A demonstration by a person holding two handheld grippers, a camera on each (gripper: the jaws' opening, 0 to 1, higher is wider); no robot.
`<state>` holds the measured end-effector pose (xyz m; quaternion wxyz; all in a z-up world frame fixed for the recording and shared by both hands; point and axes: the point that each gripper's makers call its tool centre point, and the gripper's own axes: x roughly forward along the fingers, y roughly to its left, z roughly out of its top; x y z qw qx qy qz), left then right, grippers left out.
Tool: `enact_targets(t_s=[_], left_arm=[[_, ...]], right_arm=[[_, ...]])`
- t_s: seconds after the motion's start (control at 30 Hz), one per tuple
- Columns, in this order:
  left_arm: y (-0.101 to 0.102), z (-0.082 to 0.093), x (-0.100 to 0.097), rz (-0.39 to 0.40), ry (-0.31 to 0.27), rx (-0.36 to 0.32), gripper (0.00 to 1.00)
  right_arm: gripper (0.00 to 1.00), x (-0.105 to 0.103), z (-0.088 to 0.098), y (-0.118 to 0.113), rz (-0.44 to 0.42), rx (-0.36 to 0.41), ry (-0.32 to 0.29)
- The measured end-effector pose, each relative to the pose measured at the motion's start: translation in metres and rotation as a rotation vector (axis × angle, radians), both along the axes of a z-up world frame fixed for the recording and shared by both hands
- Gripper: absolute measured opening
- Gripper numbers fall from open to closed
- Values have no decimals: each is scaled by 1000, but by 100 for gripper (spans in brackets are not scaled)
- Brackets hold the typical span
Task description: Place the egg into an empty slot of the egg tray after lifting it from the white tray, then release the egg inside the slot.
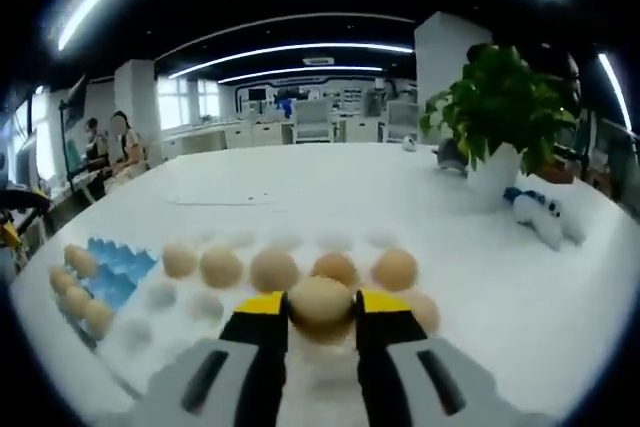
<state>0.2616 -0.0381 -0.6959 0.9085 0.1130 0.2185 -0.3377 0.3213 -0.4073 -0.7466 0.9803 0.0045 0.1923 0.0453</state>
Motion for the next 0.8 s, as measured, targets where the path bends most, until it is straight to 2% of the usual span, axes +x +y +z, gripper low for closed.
enact_targets(t_s=[0.23,0.37,0.8], left_arm=[[0,0,0,0,0,-1,83],[2,-2,0,7,3,0,83],[5,-3,-2,10,5,4,83]], right_arm=[[26,1,19,32,88,44,-33],[26,1,20,46,128,41,-33],[26,0,18,73,212,48,-21]])
